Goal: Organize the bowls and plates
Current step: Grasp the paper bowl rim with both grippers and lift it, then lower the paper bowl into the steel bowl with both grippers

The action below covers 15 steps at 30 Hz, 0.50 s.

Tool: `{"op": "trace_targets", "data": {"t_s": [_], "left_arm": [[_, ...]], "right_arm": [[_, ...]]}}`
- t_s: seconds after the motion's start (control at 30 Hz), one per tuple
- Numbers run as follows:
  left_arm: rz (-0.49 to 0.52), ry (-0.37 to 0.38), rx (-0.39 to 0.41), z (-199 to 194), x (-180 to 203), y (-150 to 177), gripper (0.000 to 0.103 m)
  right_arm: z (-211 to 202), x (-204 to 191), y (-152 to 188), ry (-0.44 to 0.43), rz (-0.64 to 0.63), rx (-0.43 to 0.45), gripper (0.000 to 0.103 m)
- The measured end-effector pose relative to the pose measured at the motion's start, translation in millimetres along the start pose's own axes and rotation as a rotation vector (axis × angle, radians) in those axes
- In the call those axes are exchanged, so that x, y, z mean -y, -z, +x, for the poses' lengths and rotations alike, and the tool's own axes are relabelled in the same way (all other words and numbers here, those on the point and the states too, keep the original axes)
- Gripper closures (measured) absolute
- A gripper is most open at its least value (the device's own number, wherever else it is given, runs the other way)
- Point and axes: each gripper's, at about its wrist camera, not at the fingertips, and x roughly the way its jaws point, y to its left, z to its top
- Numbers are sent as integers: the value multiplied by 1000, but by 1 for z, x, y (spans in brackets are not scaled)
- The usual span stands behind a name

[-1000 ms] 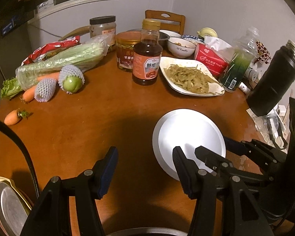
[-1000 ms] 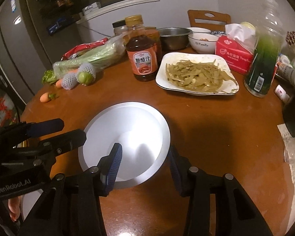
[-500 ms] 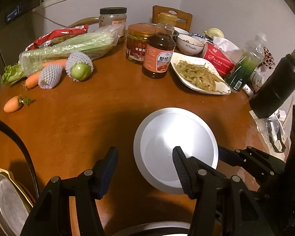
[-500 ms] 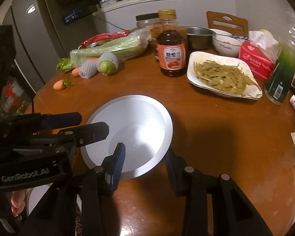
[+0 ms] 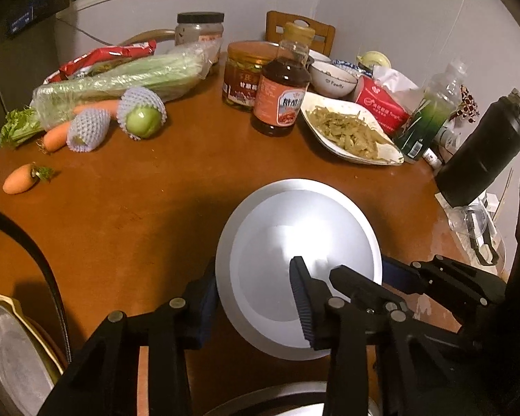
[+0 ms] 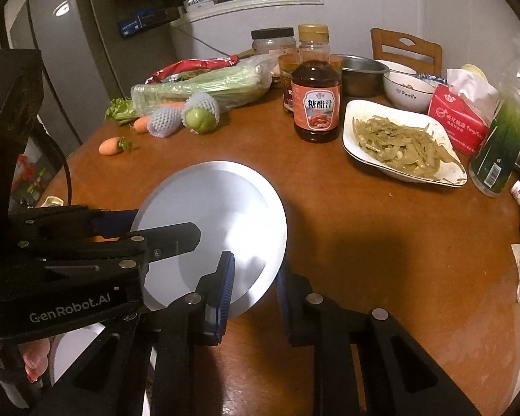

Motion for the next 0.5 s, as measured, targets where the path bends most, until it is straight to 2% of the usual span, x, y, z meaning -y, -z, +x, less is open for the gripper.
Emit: {"op": "trace_targets", "data": {"t_s": [0.5], "left_arm": [[-4,-1,80,-47,-4,9,63]], "right_arm": [[-26,-24,-1,-16,-22,51,79]]}}
